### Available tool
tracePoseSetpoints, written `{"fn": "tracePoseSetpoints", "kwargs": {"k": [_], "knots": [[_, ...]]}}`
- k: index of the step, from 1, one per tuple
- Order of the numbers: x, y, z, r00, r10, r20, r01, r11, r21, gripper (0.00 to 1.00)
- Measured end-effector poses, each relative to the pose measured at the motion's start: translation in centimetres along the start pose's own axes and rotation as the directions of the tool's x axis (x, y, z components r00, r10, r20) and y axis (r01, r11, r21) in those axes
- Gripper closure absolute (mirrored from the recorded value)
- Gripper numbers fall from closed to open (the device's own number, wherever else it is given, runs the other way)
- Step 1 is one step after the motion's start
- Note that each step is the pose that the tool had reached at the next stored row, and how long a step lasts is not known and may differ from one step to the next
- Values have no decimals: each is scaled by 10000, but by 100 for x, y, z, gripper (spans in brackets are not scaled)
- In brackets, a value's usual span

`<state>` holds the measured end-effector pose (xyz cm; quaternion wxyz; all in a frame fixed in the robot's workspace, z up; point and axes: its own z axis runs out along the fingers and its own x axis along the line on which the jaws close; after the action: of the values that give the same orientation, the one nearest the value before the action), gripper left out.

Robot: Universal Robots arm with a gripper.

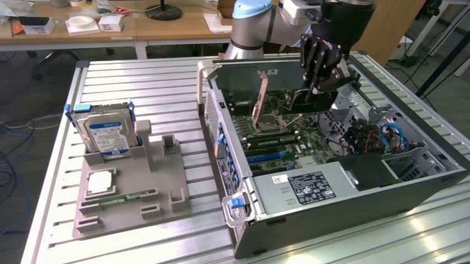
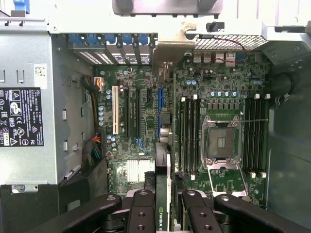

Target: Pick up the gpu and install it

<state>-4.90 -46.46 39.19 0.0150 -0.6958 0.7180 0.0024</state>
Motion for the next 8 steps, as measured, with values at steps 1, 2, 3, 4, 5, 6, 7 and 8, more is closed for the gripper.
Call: {"fn": "tracePoseSetpoints", "kwargs": {"k": [1,2,3,4,5,6,7,8], "knots": [[0,0,0,10000,0,0,0,10000,-1,74],[0,0,0,10000,0,0,0,10000,0,74],[0,0,0,10000,0,0,0,10000,-1,74],[0,0,0,10000,0,0,0,10000,0,74],[0,0,4,10000,0,3,0,10000,1,74],[0,5,20,10000,1,0,-1,10000,14,74],[-6,30,36,10000,2,-7,-2,10000,23,74],[-10,59,53,10000,5,-9,-5,10000,28,74]]}}
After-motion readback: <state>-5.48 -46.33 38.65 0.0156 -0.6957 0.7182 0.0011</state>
